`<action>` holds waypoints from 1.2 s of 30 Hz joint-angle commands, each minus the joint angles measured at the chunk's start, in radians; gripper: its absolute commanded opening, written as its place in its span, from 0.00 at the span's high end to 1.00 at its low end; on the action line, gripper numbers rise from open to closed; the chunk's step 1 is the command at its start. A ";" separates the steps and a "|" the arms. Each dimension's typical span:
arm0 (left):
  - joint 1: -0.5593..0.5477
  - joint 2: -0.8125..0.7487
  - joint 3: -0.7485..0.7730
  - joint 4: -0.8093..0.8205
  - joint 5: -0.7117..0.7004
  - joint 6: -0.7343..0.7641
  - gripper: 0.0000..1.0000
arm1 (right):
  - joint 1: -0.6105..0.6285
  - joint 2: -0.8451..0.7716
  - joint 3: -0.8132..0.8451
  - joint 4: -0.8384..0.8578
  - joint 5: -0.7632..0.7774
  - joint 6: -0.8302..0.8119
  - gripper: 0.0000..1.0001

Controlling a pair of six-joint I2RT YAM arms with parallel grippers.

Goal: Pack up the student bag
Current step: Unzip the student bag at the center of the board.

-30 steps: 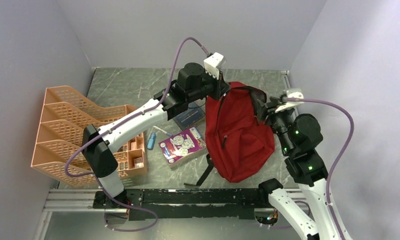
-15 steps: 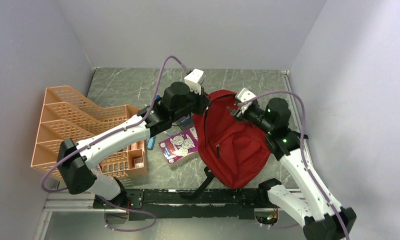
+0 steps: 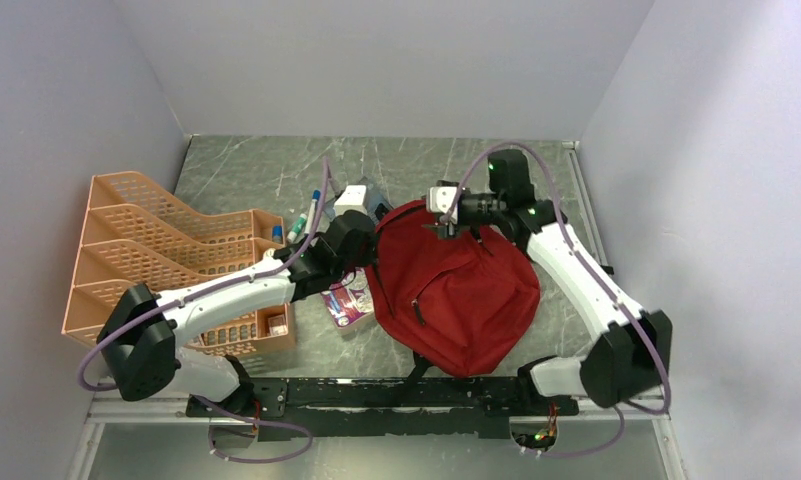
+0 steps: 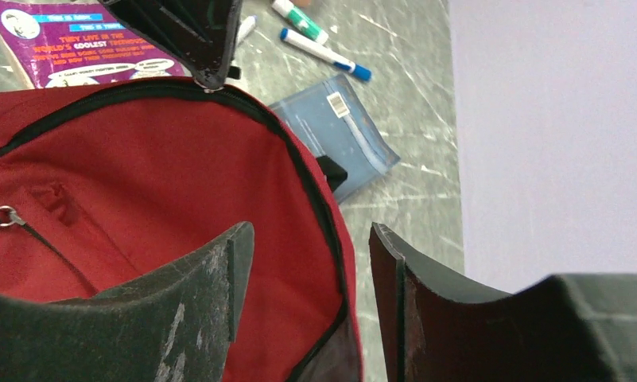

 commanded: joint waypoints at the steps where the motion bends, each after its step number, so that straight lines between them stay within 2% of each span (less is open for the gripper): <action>1: 0.005 -0.034 -0.062 -0.037 -0.065 -0.127 0.95 | 0.000 0.162 0.153 -0.220 -0.159 -0.224 0.41; 11: 0.020 -0.027 -0.077 -0.042 -0.073 -0.135 0.95 | 0.117 0.425 0.379 -0.337 -0.111 -0.314 0.39; 22: 0.022 -0.037 -0.083 -0.028 -0.061 -0.119 0.95 | 0.127 0.640 0.596 -0.510 -0.120 -0.430 0.39; 29: 0.022 -0.046 -0.090 -0.026 -0.062 -0.119 0.95 | 0.127 0.760 0.668 -0.598 -0.134 -0.482 0.41; 36: 0.022 -0.045 -0.092 -0.022 -0.053 -0.114 0.95 | 0.131 0.806 0.679 -0.548 -0.145 -0.452 0.44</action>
